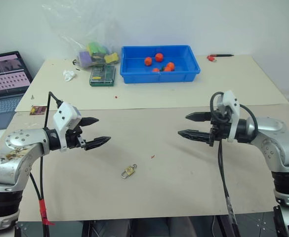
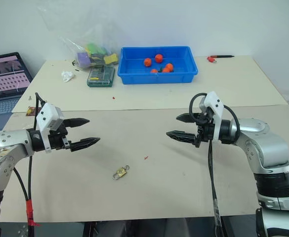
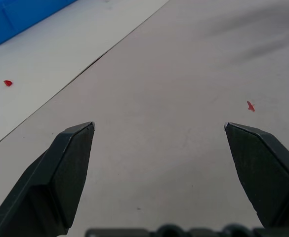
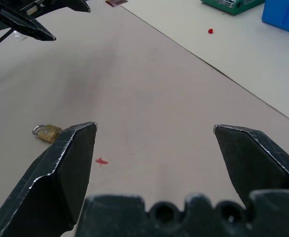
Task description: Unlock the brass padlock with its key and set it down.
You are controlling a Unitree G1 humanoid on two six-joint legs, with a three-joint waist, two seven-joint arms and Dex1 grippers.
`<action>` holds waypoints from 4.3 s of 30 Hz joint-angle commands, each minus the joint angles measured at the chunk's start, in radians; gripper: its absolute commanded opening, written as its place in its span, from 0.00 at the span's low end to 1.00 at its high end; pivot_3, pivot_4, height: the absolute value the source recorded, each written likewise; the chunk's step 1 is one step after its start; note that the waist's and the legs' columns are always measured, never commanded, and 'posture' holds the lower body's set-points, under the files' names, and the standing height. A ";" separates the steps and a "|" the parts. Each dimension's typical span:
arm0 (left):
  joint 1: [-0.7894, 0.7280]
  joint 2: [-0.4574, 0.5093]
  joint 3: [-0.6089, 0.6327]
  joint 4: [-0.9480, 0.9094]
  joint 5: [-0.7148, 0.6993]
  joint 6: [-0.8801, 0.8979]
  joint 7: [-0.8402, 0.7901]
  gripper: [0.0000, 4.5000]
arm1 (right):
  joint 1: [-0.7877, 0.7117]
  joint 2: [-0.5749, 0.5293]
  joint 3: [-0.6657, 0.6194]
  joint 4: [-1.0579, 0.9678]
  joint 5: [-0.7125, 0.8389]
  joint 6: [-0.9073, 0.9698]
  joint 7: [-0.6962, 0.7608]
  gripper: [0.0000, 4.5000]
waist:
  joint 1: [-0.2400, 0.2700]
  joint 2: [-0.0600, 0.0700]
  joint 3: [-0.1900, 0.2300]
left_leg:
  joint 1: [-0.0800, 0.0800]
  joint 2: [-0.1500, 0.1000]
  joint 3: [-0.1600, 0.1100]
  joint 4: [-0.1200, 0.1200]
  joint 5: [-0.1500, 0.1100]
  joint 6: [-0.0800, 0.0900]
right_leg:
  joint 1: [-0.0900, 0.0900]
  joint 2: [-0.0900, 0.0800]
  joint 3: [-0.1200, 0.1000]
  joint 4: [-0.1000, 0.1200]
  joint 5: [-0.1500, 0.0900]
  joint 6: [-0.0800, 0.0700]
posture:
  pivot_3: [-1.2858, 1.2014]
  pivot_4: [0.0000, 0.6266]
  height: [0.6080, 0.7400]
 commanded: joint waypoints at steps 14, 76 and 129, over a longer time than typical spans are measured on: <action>0.422 -0.160 -0.035 -0.470 -0.091 0.064 0.229 1.00 | -0.003 0.088 0.001 -0.094 0.025 0.043 -0.174 0.99 | 0.009 0.000 0.000 | 0.001 0.008 0.004 0.001 -0.006 -0.002 | 0.001 0.006 0.002 -0.001 0.001 -0.002 | 0.52 0.24 1.00; -0.167 -0.036 -0.278 0.471 0.960 -1.605 0.678 0.18 | -0.245 0.340 0.054 0.046 0.189 0.169 -0.096 1.00 | 0.006 0.001 0.000 | 0.000 0.027 0.013 0.001 -0.009 -0.015 | -0.006 0.029 -0.002 -0.009 0.011 -0.020 | 0.52 0.24 1.00; -0.237 -0.228 -0.358 0.383 0.890 -1.505 0.557 0.18 | -0.185 0.276 0.065 0.069 0.124 0.116 -0.064 0.40 | 0.005 0.001 0.000 | 0.003 0.029 0.021 0.005 -0.010 -0.013 | -0.004 0.030 0.000 -0.006 0.012 -0.019 | 0.52 0.24 1.00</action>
